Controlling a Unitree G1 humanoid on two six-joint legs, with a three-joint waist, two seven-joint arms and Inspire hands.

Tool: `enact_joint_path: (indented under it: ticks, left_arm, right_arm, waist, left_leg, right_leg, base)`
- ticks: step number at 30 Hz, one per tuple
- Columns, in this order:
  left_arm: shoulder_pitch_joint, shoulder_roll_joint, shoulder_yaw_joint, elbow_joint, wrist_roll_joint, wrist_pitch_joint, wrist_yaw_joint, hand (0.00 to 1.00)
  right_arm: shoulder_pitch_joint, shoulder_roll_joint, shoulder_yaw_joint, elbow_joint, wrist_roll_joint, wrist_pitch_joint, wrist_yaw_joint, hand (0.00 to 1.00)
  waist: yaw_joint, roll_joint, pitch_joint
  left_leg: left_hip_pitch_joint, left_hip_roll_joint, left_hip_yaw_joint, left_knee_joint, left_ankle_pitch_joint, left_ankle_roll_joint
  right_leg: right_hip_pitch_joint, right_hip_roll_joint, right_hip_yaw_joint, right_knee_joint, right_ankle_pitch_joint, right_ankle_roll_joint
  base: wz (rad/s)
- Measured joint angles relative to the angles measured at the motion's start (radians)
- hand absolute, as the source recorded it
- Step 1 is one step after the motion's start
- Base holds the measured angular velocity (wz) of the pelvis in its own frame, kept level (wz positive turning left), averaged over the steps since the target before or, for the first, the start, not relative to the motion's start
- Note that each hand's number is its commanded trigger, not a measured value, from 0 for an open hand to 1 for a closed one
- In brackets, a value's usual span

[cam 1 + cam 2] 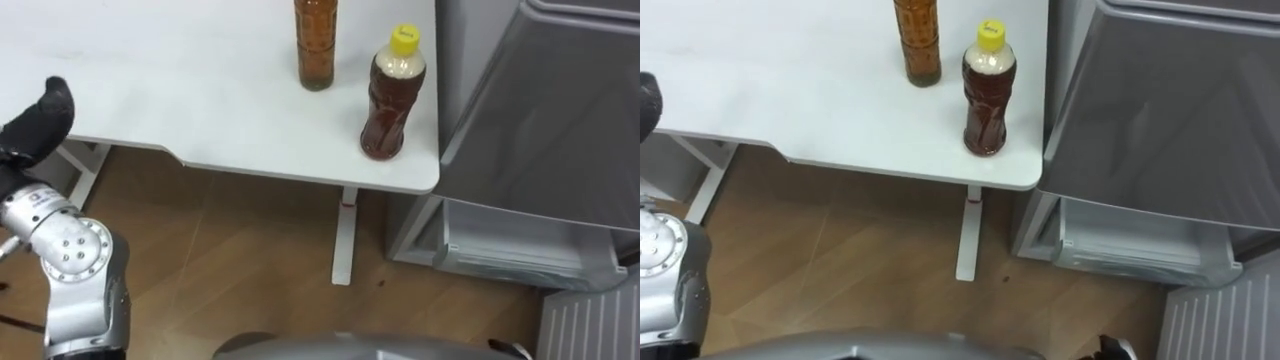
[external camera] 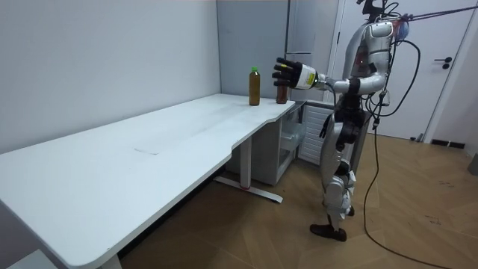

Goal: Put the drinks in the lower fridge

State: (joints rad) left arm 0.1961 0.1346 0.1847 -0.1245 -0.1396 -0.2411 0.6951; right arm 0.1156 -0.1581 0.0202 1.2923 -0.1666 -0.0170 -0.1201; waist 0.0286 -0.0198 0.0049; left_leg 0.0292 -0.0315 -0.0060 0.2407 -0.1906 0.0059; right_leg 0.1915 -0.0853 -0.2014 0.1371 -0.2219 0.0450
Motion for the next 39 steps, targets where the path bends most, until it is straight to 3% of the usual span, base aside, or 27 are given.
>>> enact_joint_path:
  ticks: [6,13,15,23,39]
  left_arm:
    - [-0.009,0.0,-0.051,-0.112,0.004,0.0,-0.103,0.0]
    - [-0.045,0.004,-0.093,-0.187,0.004,0.0,-0.212,0.0]
    - [-0.079,0.004,-0.093,-0.215,0.004,0.0,-0.265,0.0]
    - [-0.106,0.0,-0.163,-0.24,-0.004,0.002,-0.392,0.0]
    - [-0.16,0.002,-0.271,-0.294,-0.068,0.058,-0.669,0.0]
  right_arm:
    - [-0.016,0.001,0.0,0.005,-0.007,-0.021,0.014,0.0]
    - [-0.029,0.004,0.004,0.04,0.004,-0.038,0.01,0.0]
    - [-0.03,0.004,0.004,0.04,0.005,-0.038,0.01,0.0]
    - [-0.043,0.001,0.008,0.077,0.022,-0.037,0.009,0.0]
    - [-0.065,-0.011,0.046,0.105,-0.036,-0.033,0.029,0.0]
  waist:
    - [-0.003,-0.006,0.0063]
    - [-0.019,-0.003,0.0069]
    - [-0.025,0.002,0.0042]
    - [-0.041,0.009,0.0008]
    - [-0.084,0.009,0.0017]
  left_leg:
    - [0.001,0.0,0.001,-0.005,0.0,0.0]
    - [-0.001,0.001,0.0,-0.002,0.0,0.0]
    - [0.0,0.002,0.001,-0.002,0.0,0.0]
    - [0.017,0.004,0.012,-0.006,0.0,0.0]
    - [0.031,0.008,0.036,-0.014,0.0,0.0]
  right_leg:
    - [-0.001,0.001,0.006,0.0,0.0,0.0]
    - [-0.002,0.001,0.007,0.002,0.001,-0.001]
    - [-0.002,0.001,0.007,0.005,0.001,-0.001]
    - [0.002,0.001,0.02,0.015,0.001,-0.001]
    - [0.002,0.002,0.049,0.016,0.001,-0.002]
  base:
    - [0.0]
    - [0.0]
    - [0.0]
    - [-0.04]
    - [-0.04]
